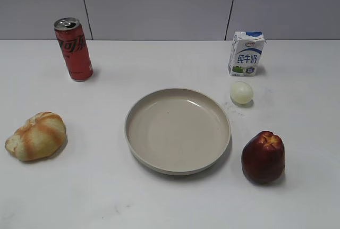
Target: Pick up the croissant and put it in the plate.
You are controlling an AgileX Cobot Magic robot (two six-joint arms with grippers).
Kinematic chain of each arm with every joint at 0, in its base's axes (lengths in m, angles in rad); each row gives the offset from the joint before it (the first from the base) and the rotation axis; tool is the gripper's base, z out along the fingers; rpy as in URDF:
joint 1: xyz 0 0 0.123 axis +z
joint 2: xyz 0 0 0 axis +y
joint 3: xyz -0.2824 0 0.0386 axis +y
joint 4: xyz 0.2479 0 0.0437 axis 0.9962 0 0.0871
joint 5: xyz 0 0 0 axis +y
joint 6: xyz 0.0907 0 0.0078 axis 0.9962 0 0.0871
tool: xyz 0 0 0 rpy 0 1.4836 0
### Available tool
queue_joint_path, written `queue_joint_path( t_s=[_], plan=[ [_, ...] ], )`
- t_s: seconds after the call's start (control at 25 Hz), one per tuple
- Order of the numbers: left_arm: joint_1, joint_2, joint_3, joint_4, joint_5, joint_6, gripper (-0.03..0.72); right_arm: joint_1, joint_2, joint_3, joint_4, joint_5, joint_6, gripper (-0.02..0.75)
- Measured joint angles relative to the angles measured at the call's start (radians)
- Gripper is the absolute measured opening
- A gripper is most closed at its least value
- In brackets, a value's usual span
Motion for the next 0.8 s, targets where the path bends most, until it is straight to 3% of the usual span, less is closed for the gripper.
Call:
queue_joint_path(
  t_s=[0.6, 0.8],
  plan=[
    [0.000, 0.004, -0.001, 0.004, -0.013, 0.000, 0.535, 0.000, 0.000, 0.000, 0.000, 0.000, 0.001, 0.588],
    [0.000, 0.105, -0.037, 0.005, -0.095, 0.001, 0.535, 0.000, 0.000, 0.000, 0.000, 0.000, 0.001, 0.588]
  ],
)
